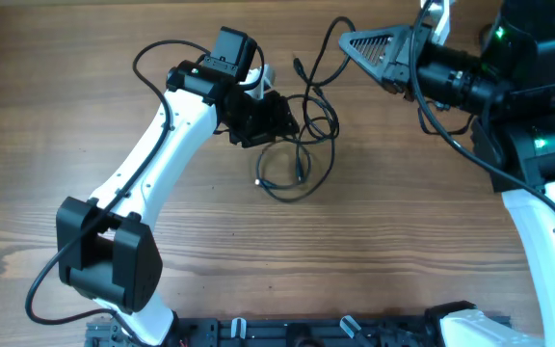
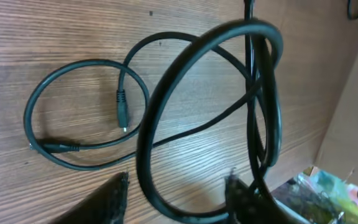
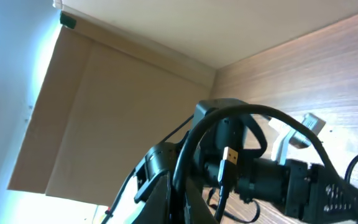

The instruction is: Untangle cables

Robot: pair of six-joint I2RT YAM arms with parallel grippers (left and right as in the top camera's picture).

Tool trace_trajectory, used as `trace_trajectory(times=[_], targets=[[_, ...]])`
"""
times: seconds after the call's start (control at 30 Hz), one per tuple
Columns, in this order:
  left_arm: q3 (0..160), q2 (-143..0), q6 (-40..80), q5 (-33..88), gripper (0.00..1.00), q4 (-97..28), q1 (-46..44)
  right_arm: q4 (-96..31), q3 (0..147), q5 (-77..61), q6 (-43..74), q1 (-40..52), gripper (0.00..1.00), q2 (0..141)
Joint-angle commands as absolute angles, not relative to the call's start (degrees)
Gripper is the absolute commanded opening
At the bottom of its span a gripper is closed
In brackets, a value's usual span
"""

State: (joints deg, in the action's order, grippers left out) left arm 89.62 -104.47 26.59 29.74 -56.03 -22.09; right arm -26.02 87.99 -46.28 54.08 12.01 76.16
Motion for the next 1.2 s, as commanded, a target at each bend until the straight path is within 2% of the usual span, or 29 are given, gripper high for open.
trace_trajectory(times=[0.0, 0.03, 0.07, 0.13, 0.3, 0.5, 0.67, 0.73, 0.8, 0.93, 1.0, 1.1, 1.17], targets=[[89.9, -104.8, 28.1, 28.8, 0.22, -54.6, -22.1, -25.3, 88.7, -47.9, 55.4, 12.0, 0.04, 73.7], [89.9, -104.8, 28.1, 28.8, 0.04, -54.8, -22.1, -24.7, 88.7, -47.7, 55.0, 12.0, 0.04, 73.6], [89.9, -104.8, 28.2, 27.2, 0.04, -55.2, -22.1, -24.0, 88.7, -47.7, 54.8, 11.6, 0.04, 73.6], [89.9, -104.8, 31.2, 15.5, 0.04, -58.8, -22.1, -23.5, 88.7, -47.7, 55.7, 8.8, 0.04, 72.8], [89.9, -104.8, 35.5, 3.6, 0.04, -60.8, -22.0, -18.1, 88.8, -48.8, 59.5, 0.6, 0.05, 69.2], [89.9, -104.8, 35.4, 3.3, 0.04, -60.5, -22.0, -7.1, 92.0, -57.4, 69.7, -13.4, 0.04, 66.5], [89.9, -104.8, 35.5, 2.4, 0.04, -60.4, -22.0, 4.3, 93.1, -63.3, 80.8, -21.3, 0.05, 66.5], [89.9, -104.8, 35.5, 2.0, 0.04, -60.5, -22.0, 7.2, 93.1, -64.4, 82.7, -23.7, 0.05, 66.5], [89.9, -104.8, 36.5, 1.2, 0.08, -60.5, -22.0, 7.5, 93.1, -66.3, 82.0, -25.9, 0.05, 66.5], [89.9, -104.8, 38.9, -1.2, 0.08, -61.1, -22.0, 0.9, 93.1, -66.5, 74.6, -28.6, 0.05, 66.7], [89.9, -104.8, 40.8, -2.5, 0.12, -61.6, -22.0, -6.2, 93.1, -65.6, 69.2, -29.6, 0.05, 67.2], [89.9, -104.8, 40.8, -2.4, 0.17, -61.8, -22.0, -23.9, 93.1, -59.2, 55.7, -29.6, 0.04, 67.4], [89.9, -104.8, 40.8, -2.4, 0.14, -62.0, -22.0, -36.4, 93.1, -51.2, 48.1, -29.6, 0.05, 67.4]])
